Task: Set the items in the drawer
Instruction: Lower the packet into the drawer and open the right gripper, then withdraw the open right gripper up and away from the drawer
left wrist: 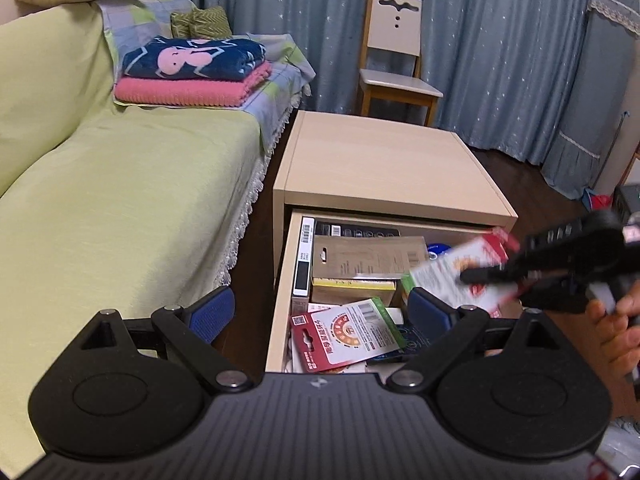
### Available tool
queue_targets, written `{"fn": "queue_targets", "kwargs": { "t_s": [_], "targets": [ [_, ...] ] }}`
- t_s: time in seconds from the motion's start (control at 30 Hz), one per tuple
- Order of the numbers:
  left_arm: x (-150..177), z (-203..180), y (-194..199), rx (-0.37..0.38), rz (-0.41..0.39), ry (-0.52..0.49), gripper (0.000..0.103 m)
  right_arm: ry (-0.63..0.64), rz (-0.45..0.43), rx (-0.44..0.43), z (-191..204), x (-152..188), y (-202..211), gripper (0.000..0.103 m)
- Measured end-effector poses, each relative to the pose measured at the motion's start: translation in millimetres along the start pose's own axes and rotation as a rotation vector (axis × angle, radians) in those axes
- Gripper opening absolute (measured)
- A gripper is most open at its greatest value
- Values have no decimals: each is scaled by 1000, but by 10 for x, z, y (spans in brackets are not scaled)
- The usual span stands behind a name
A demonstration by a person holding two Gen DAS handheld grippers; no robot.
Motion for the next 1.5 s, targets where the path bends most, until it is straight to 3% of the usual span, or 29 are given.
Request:
{"fn": "queue_targets", "kwargs": {
  "t_s": [0.37,0.47,0.6,0.77,0.9,1.0,1.13,1.5],
  "targets": [
    [127,3,-4,-9,22,-13,96,-130,56,73,-442,347,-330,6],
    [145,6,-21,-9,27,-8,96,-123,86,97,-455,359,-381,15],
    [169,-8,-18,-2,26,-15,96,-75,108,159,-428,319,-367,38],
    [180,-17,-34,2,27,-14,96,58,96,248,-340,162,-182,40],
    [225,51,6,13,33,-21,96,189,125,313,-263,101,-85,34],
    [233,33,4,12,37,-20,96,219,178,343,-285,137,-103,15],
    [247,10,6,10,41,-21,96,237,219,390,-365,169,-169,3],
    [322,-24,-3,27,66,-39,96,269,271,363,-318,316,-344,1]
  ]
}}
Point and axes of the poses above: each gripper's, at about its wrist camera, not at the fingertips, and y roughly against the way its jaws point, z to its left, x to its underside, the point moved 6 cm from there along -y, roughly the way its jaws point, and after that the axes turned 6 degrees about -x, right-handed, at the moved point
